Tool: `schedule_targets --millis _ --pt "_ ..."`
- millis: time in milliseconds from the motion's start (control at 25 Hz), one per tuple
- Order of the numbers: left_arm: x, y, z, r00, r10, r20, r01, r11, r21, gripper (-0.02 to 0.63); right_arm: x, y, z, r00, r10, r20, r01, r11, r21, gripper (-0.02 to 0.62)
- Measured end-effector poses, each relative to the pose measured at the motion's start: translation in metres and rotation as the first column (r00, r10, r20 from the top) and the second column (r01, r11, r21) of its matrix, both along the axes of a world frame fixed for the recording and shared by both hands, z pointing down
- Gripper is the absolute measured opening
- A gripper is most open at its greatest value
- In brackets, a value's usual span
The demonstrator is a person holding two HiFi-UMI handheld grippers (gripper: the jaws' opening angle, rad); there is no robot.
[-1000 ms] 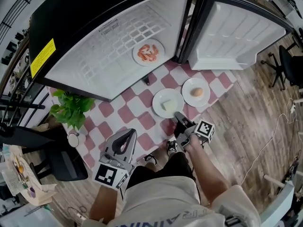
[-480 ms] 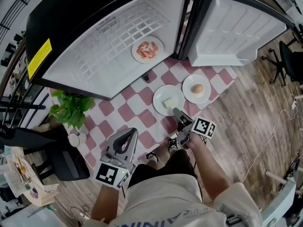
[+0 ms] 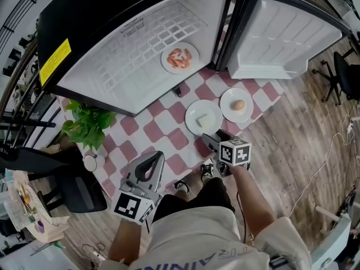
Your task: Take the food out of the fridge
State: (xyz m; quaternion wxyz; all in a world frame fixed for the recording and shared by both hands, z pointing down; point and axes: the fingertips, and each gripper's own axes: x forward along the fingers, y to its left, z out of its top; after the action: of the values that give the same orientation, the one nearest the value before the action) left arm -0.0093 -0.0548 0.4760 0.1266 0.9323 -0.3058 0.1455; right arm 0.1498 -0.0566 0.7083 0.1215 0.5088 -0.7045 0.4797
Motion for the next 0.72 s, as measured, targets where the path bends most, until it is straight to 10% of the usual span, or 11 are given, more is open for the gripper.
schedule_targets --millis 280,720 --pt "-0.008 0.005 -0.003 1.0 -0.009 -0.002 0.009 1.0 0.004 0.006 -0.003 0.011 0.015 0.908 -0.253 -0.334 0.248 0.967 -0.06 0.299" --pt "-0.014 0.009 -0.01 1.0 -0.014 -0.026 0.014 1.0 0.014 0.006 0.003 0.027 0.01 0.843 -0.312 -0.438 0.26 0.949 -0.176 0.292"
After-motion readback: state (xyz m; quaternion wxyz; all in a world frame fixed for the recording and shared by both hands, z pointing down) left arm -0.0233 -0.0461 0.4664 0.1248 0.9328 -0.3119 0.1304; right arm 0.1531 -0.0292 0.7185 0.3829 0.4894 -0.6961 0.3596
